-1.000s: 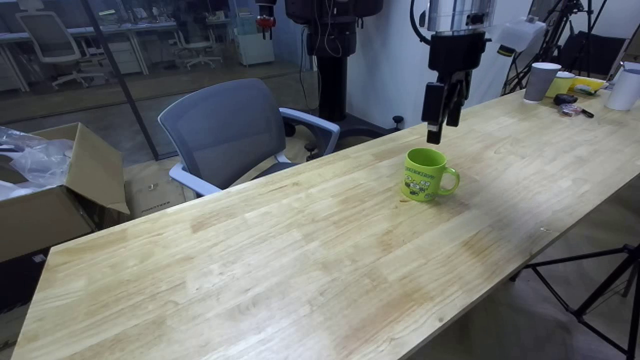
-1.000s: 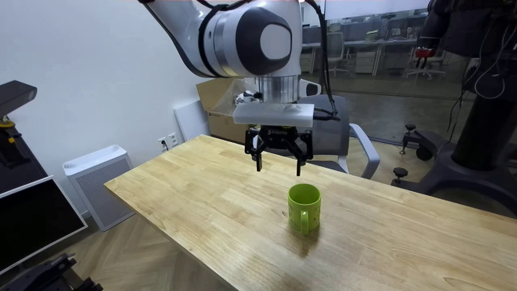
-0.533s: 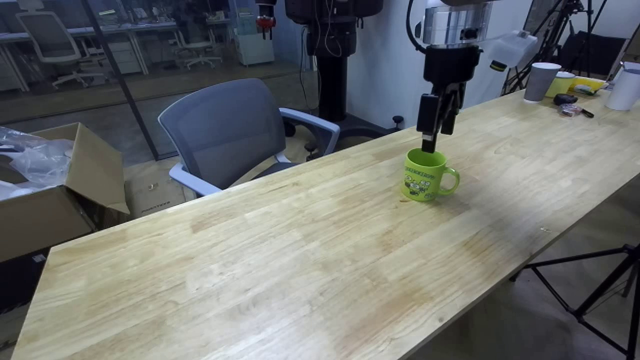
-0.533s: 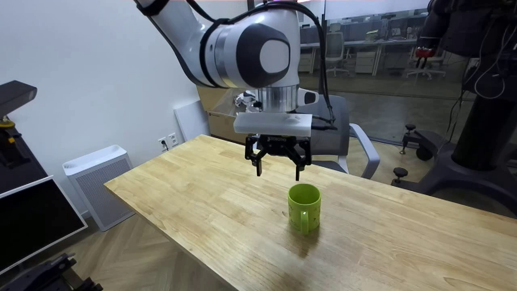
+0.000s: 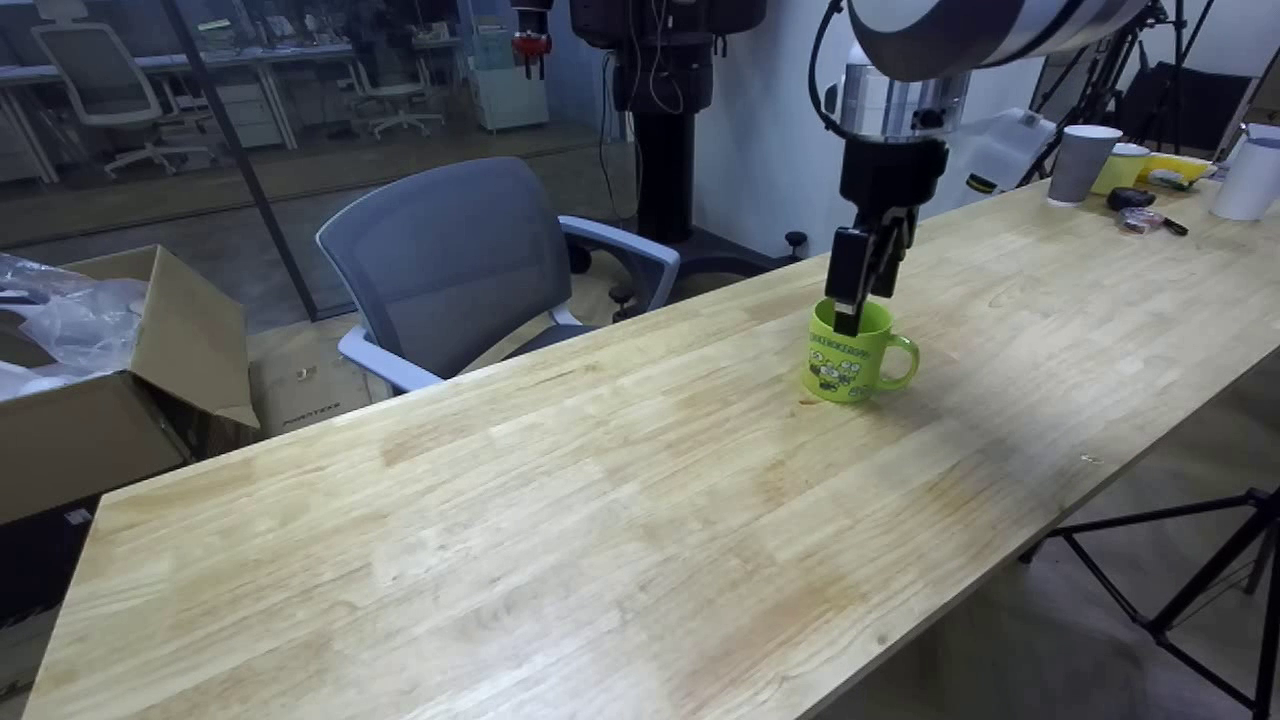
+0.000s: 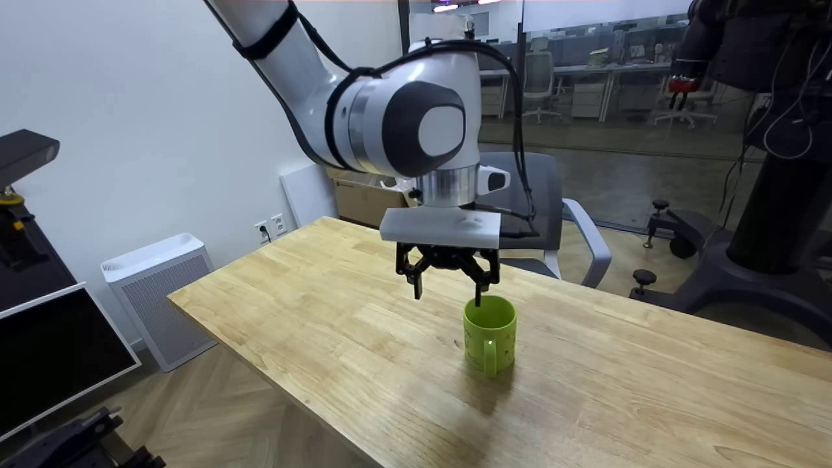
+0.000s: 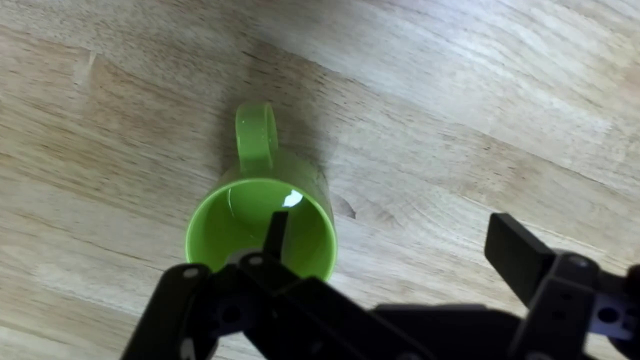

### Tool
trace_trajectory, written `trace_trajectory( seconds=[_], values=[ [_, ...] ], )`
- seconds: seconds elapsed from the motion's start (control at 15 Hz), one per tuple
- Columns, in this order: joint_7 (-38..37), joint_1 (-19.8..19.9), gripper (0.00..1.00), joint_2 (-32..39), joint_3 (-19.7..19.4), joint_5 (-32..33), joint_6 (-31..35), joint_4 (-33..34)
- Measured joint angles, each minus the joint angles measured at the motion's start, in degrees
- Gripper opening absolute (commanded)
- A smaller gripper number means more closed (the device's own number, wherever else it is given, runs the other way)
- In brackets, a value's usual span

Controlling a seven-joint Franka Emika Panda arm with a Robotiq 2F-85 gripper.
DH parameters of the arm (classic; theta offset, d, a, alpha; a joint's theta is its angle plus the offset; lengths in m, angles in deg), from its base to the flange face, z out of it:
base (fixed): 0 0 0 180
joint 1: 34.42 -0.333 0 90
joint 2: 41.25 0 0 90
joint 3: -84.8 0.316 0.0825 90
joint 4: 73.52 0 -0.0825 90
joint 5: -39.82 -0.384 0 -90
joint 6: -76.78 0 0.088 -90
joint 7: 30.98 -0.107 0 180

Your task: Move the cup to the left

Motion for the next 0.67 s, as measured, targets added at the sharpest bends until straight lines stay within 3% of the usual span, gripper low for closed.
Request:
trace_trajectory(
  seconds=[0.67],
  values=[
    [2.02, 2.07, 1.00, 3.94, 1.32, 0.09, 1.13, 0.15]
  ],
)
